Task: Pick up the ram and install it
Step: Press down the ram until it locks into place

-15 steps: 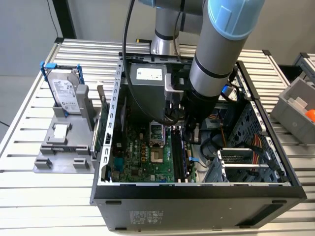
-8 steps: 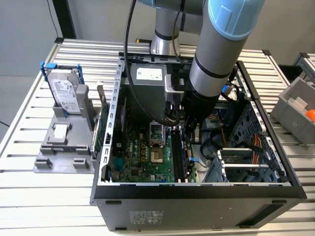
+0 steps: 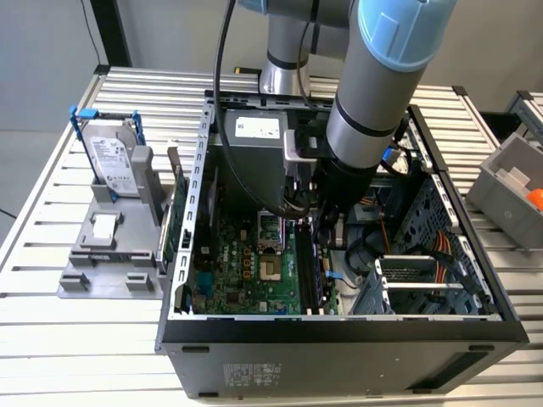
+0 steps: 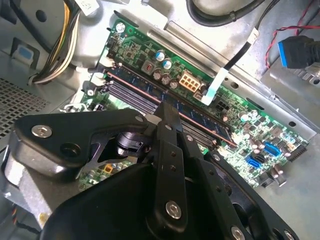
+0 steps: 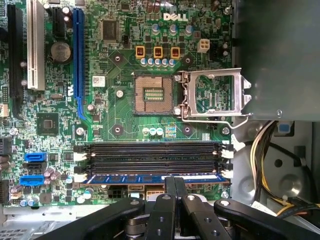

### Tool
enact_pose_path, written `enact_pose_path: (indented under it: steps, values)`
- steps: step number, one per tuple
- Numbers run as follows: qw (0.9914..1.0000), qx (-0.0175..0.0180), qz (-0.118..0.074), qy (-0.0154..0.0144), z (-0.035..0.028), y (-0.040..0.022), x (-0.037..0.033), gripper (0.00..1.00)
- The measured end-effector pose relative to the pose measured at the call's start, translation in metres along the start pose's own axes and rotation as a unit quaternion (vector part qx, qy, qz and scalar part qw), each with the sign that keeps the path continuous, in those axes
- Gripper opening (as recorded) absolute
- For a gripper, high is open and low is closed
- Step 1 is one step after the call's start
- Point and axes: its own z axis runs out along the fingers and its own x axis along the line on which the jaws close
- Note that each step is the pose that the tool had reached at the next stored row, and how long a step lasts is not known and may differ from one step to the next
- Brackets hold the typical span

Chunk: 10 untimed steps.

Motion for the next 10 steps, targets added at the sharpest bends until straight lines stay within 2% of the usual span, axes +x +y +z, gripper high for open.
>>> enact_pose_path:
  steps: [10]
  values:
    - [1.00000, 0.0000, 0.000, 0.0000, 0.0128, -0.0005, 0.0010, 0.00]
